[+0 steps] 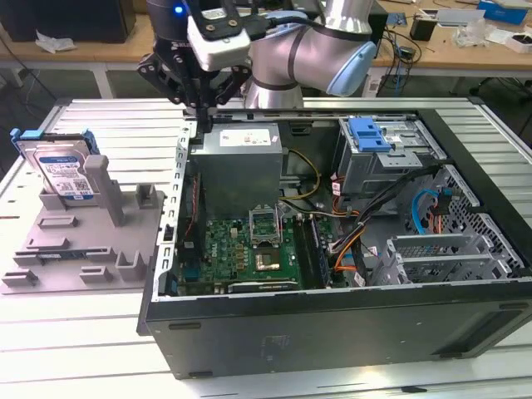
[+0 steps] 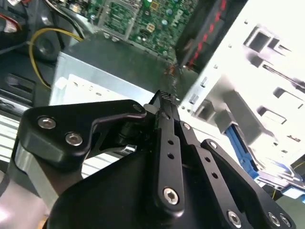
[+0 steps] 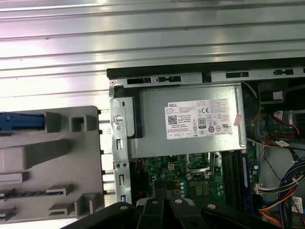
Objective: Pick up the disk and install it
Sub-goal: 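Reach for the disk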
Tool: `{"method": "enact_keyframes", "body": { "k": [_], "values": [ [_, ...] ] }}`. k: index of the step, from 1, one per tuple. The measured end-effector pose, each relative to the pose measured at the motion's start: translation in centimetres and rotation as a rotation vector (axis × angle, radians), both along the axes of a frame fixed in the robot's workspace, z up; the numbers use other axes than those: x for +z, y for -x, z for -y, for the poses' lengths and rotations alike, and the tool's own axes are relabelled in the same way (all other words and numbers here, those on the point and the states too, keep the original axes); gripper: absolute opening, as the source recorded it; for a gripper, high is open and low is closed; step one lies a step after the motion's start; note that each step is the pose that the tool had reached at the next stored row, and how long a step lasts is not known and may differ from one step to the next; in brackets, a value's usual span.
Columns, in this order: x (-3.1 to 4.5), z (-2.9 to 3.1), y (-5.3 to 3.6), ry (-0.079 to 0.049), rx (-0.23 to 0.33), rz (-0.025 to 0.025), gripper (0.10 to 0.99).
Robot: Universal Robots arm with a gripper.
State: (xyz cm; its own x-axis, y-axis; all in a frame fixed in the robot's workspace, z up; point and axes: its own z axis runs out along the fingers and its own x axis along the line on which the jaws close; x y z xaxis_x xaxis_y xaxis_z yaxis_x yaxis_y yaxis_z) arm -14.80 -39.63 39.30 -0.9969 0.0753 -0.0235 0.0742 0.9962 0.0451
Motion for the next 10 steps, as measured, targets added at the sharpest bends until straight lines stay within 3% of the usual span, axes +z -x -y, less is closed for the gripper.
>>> {"method": "enact_keyframes", "body": {
  "k": [1,2,10],
  "values": [
    [-0.01,-0.13,0.68,0.0,0.0,0.0,0.106],
    [-0.05,-0.63,2.21,0.0,0.0,0.0001,0.106],
    [-0.2,-3.31,8.03,0.0,0.0,0.0001,0.106]
  ]
}}
